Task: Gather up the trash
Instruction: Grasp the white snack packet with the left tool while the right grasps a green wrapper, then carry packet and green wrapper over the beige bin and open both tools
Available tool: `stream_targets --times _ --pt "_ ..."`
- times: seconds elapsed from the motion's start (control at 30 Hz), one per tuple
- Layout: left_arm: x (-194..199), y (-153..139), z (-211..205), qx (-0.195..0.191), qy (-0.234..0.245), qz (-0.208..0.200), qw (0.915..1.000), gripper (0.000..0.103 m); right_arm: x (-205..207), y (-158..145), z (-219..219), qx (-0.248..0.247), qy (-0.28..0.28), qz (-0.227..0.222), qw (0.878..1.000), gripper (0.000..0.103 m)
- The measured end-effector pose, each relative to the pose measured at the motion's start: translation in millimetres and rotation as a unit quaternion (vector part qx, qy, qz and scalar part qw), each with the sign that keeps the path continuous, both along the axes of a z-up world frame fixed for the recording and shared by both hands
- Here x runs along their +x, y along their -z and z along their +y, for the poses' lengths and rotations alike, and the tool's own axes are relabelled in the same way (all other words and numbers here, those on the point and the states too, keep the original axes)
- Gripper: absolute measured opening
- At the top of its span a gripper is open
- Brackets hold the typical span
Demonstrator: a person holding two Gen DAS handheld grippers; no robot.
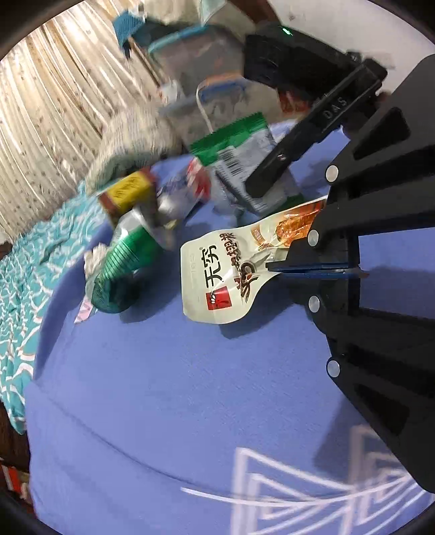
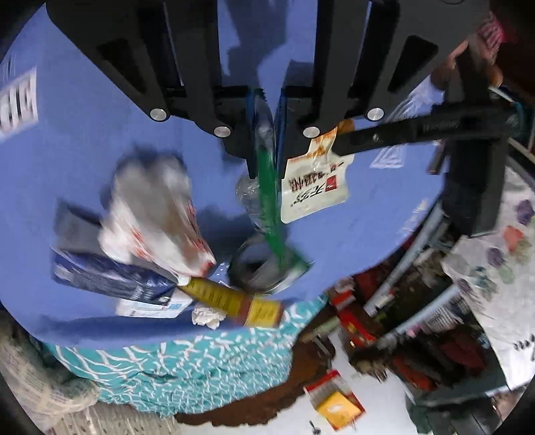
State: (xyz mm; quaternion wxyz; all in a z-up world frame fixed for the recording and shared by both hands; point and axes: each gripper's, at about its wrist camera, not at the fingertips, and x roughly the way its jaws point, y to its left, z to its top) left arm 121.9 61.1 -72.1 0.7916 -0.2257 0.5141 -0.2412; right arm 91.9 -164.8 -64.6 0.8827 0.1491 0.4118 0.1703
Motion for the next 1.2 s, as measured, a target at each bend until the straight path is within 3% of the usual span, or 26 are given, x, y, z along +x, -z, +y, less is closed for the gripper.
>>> stream_targets --times 0.27,0.5,0.77,0.8,0.87,0.9,1.1,1.2 --pt "-60 -23 -32 0.011 0.084 -0.041 0.9955 0.001 -95 1 -63 0.045 0.069 -0.005 0.997 0.012" --pt "-65 -23 -92 0.030 0.147 -0.043 0.9878 0.001 -135 12 -133 0.061 0.162 0.004 0.985 0.012" --pt "-71 -11 -149 0.057 0.206 -0.030 0.9765 0.001 -163 15 -170 0.081 0.216 0.006 0.973 0.015" --pt "-72 -10 -155 0.061 0.212 -0.029 0.9750 0.001 -166 16 -171 0.082 0.219 0.006 0.972 0.019" --pt "-73 -9 -163 0.065 0.219 -0.028 0.9732 0.001 -172 17 -175 0.079 0.228 0.006 0.970 0.044" --pt "-73 -9 -167 0.067 0.223 -0.027 0.9723 0.001 -174 16 -177 0.076 0.234 0.003 0.969 0.068" --pt "-76 -12 -185 0.070 0.241 -0.030 0.9674 0.001 -192 3 -187 0.056 0.250 -0.031 0.966 0.071" --pt "-76 -13 -191 0.071 0.247 -0.032 0.9660 0.001 -197 2 -198 0.065 0.246 -0.030 0.967 0.063"
